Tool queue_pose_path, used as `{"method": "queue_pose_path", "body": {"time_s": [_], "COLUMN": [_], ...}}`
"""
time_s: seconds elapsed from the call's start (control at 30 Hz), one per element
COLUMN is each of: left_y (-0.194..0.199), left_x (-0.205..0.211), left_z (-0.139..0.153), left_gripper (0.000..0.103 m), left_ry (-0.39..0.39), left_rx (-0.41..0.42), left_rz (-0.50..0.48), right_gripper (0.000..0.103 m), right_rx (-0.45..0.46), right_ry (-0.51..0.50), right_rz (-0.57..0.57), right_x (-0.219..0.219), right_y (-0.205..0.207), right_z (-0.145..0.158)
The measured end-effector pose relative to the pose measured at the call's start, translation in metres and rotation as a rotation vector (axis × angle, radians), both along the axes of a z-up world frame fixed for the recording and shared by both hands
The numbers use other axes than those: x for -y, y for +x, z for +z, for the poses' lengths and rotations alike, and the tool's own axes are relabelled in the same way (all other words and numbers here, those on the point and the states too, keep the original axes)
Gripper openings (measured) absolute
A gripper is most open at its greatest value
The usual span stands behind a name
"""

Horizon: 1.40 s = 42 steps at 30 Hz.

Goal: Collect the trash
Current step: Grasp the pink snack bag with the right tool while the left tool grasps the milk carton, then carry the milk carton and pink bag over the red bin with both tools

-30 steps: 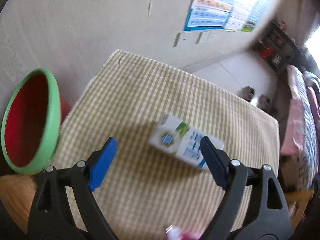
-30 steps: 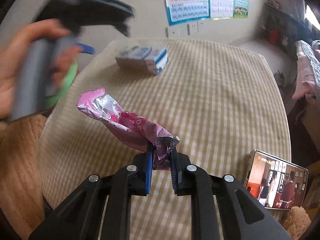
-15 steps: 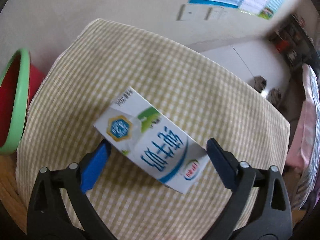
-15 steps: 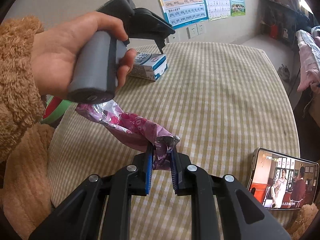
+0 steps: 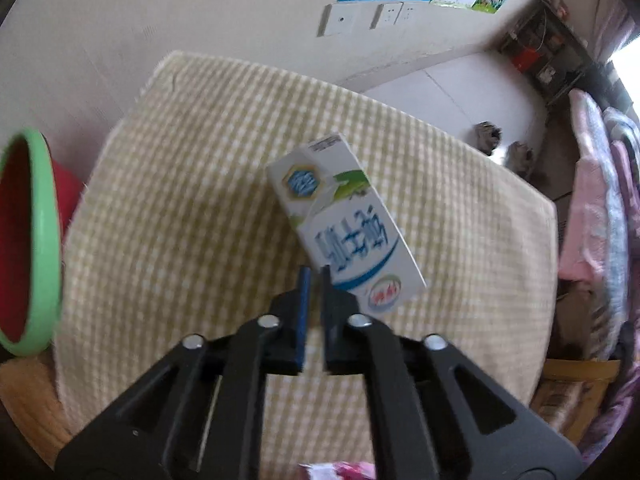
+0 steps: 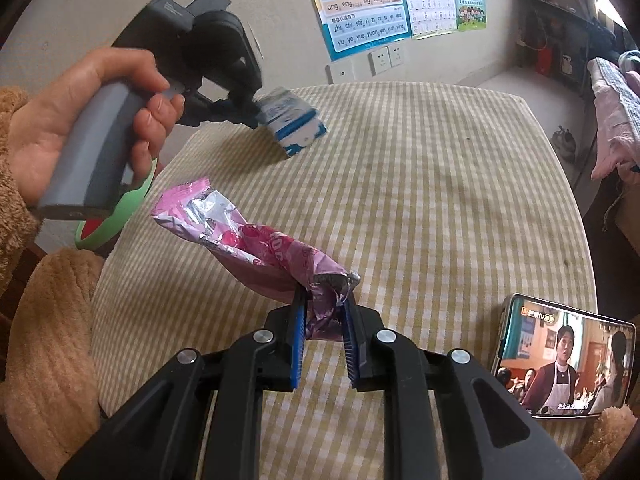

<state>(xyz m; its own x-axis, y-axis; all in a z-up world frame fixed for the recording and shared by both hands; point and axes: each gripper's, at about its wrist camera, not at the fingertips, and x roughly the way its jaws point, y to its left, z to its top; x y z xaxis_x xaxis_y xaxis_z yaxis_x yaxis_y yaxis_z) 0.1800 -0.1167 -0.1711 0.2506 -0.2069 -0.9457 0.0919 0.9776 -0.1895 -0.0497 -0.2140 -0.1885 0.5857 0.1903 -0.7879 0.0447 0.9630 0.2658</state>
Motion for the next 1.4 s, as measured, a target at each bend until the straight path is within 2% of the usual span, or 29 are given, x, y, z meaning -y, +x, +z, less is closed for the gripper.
{"method": "queue_pose_path", "body": {"time_s": [0.03, 0.07, 0.13, 0.23, 0.3, 0.57, 0.6, 0.77, 1.03, 1.17, 1.4], "left_y": [0.0, 0.001, 0.002, 0.009, 0.012, 0.02, 0.02, 0.011, -0.013, -0.034, -0.082], "left_x": [0.002, 0.004, 0.008, 0.024, 0.031, 0.051, 0.052, 0.048, 0.005, -0.024, -0.069], "left_z": [0.0, 0.001, 0.006, 0.007, 0.003, -0.025, -0.026, -0.022, 0.001, 0.019, 0.04], "left_gripper": [0.033, 0.056, 0.06, 0.066, 0.075, 0.076, 0.069, 0.058, 0.056, 0.056, 0.056], "left_ry": [-0.015, -0.021, -0.019, 0.005, 0.045, 0.163, 0.164, 0.152, 0.132, 0.134, 0.153], "left_rx": [-0.005, 0.0, 0.036, 0.054, 0.056, 0.025, 0.033, 0.056, 0.123, 0.19, 0.28], "left_rz": [0.008, 0.019, 0.044, 0.029, 0.027, -0.003, -0.016, -0.056, -0.087, -0.111, -0.151], "right_gripper": [0.017, 0.018, 0.018, 0.018, 0.018, 0.018, 0.018, 0.018, 0.018, 0.017, 0.017], "right_rx": [-0.002, -0.002, 0.0, -0.004, -0.009, -0.02, -0.023, -0.029, -0.032, -0.036, -0.038], "right_ry": [-0.004, -0.007, -0.008, -0.002, 0.006, 0.032, 0.034, 0.048, 0.034, 0.023, -0.099], "right_rz": [0.002, 0.004, 0.006, 0.004, 0.004, 0.004, 0.004, 0.0, 0.0, -0.011, 0.01], "right_x": [-0.001, -0.002, -0.003, -0.002, -0.001, 0.003, 0.004, 0.006, 0.004, 0.003, -0.015], "right_y": [0.0, 0.0, 0.0, 0.0, 0.001, 0.004, 0.004, 0.006, 0.007, 0.006, 0.008], "right_z": [0.0, 0.0, 0.0, -0.002, -0.003, -0.007, -0.007, -0.008, -0.009, -0.009, 0.006]}}
